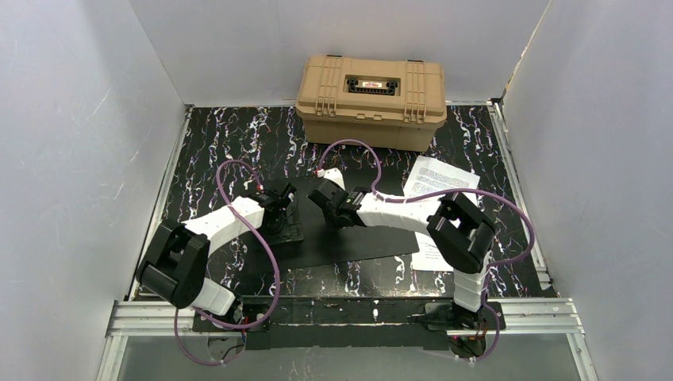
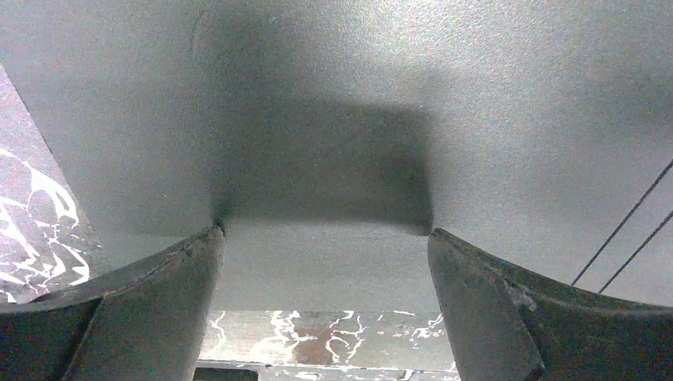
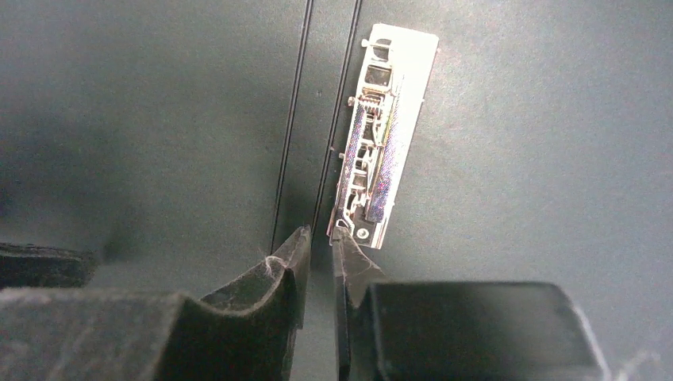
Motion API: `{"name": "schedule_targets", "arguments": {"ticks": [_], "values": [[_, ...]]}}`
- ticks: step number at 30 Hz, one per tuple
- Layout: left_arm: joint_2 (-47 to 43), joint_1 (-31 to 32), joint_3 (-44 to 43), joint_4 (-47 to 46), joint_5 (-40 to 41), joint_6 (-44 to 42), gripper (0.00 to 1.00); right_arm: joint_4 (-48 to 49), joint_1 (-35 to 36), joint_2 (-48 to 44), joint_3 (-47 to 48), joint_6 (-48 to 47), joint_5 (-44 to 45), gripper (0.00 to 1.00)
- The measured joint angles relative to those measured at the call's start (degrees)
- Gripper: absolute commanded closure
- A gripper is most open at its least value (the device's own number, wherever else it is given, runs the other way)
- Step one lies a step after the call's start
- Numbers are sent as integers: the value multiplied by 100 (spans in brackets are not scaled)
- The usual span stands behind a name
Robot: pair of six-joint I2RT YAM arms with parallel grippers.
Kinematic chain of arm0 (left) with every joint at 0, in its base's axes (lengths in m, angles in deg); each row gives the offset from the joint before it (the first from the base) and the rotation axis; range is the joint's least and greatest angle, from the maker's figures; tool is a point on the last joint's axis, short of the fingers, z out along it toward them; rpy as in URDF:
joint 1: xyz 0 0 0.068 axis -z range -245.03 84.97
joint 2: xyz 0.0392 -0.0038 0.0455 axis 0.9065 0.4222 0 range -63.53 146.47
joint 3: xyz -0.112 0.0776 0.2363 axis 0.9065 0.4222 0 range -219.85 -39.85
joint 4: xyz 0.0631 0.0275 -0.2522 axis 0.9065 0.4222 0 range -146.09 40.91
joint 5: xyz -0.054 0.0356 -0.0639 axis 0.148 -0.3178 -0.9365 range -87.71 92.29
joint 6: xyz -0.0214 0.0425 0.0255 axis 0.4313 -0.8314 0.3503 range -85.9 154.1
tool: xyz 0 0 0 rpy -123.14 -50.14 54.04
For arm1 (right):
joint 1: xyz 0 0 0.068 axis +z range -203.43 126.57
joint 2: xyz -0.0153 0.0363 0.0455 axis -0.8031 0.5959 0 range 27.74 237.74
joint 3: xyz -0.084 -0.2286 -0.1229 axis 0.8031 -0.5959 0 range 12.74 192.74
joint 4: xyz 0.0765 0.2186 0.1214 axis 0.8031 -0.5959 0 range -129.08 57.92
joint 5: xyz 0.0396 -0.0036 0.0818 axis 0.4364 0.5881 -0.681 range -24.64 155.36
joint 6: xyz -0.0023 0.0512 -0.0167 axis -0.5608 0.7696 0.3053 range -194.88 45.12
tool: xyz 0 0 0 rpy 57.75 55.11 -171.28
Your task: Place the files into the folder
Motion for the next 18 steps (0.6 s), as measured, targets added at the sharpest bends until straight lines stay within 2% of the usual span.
{"name": "schedule_targets", "arguments": {"ticks": [10,18], "values": [[28,33,0,0,83,13,2,66,7,96,-74,2,52,79],[28,33,0,0,96,13,2,116,44,109,-101,-2,131,87]]}}
